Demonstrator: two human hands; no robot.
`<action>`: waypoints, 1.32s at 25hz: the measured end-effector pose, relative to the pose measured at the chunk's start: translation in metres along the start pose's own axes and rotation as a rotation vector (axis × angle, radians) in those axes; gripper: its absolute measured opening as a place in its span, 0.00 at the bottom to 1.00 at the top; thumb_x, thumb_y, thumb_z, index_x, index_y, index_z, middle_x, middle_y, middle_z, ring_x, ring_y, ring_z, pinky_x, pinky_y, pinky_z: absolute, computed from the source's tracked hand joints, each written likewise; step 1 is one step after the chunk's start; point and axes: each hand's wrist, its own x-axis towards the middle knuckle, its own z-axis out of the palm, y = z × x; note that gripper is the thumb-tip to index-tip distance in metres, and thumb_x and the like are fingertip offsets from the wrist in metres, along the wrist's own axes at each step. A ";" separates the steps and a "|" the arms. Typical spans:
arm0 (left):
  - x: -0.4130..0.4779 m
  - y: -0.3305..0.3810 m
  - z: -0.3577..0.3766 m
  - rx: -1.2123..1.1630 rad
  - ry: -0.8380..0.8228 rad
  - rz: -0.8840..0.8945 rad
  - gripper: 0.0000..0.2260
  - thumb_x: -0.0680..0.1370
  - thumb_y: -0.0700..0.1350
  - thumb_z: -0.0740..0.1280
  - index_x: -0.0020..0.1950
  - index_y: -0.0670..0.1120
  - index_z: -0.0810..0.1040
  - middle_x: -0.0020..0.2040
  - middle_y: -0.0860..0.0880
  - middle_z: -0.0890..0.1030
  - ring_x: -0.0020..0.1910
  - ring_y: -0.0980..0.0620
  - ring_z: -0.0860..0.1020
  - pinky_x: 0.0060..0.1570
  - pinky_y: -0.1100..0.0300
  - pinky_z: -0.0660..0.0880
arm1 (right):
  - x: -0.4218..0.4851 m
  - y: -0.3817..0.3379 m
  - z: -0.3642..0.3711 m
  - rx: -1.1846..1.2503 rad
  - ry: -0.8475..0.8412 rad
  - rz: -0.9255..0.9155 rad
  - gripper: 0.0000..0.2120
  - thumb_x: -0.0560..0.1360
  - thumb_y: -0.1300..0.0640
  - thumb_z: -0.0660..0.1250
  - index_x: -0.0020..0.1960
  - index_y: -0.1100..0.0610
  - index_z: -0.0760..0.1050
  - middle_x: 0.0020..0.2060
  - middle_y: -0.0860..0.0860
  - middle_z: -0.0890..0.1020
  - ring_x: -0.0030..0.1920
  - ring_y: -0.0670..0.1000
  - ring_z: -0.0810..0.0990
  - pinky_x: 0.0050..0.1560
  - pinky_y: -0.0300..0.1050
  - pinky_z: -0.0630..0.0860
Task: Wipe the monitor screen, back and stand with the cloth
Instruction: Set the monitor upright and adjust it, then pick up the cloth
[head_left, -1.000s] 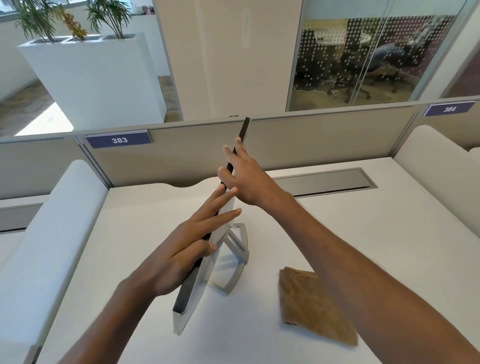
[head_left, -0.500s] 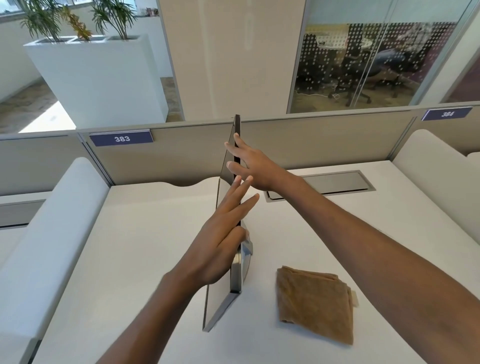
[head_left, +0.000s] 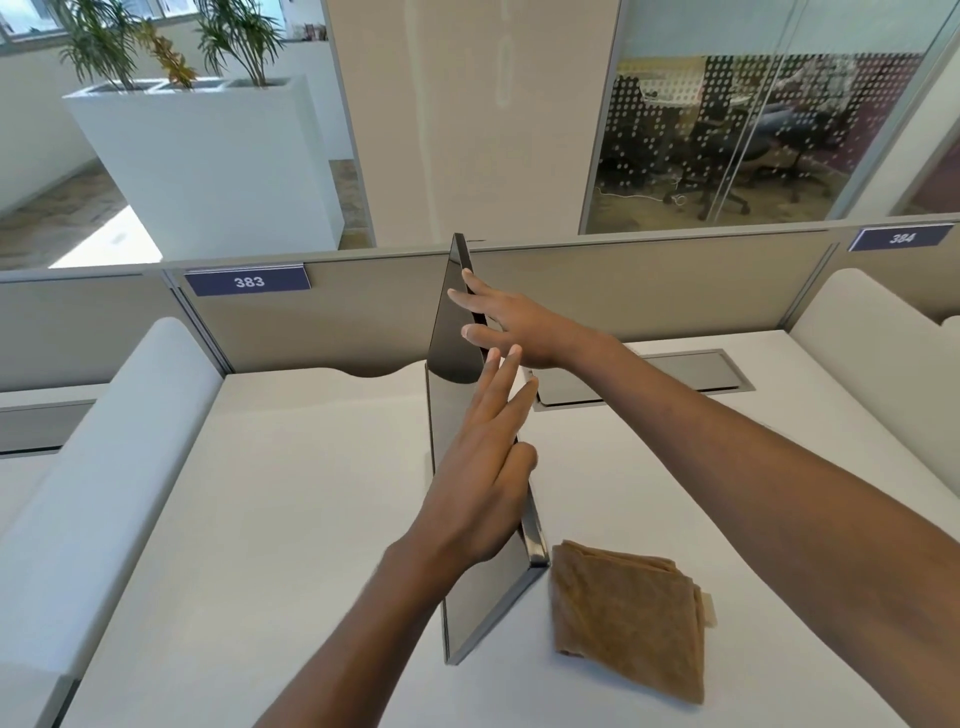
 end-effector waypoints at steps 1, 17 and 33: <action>0.002 0.002 0.003 0.000 0.005 -0.010 0.31 0.80 0.42 0.53 0.85 0.48 0.59 0.85 0.60 0.47 0.82 0.66 0.40 0.83 0.55 0.49 | 0.001 0.001 -0.002 -0.006 -0.011 -0.002 0.28 0.86 0.51 0.59 0.84 0.54 0.58 0.85 0.54 0.47 0.84 0.55 0.55 0.79 0.49 0.56; 0.029 0.018 0.052 0.010 0.167 -0.058 0.32 0.80 0.42 0.52 0.86 0.45 0.54 0.86 0.55 0.39 0.81 0.64 0.33 0.83 0.49 0.45 | 0.023 0.014 -0.024 -0.095 -0.132 -0.062 0.28 0.82 0.56 0.63 0.82 0.50 0.64 0.85 0.48 0.49 0.83 0.50 0.55 0.81 0.47 0.56; 0.102 -0.108 -0.092 0.509 0.287 0.276 0.28 0.84 0.44 0.59 0.84 0.44 0.59 0.85 0.47 0.56 0.84 0.47 0.56 0.82 0.47 0.56 | -0.108 -0.109 0.003 -0.318 0.198 0.340 0.34 0.85 0.42 0.58 0.84 0.57 0.52 0.84 0.57 0.53 0.84 0.57 0.50 0.83 0.53 0.50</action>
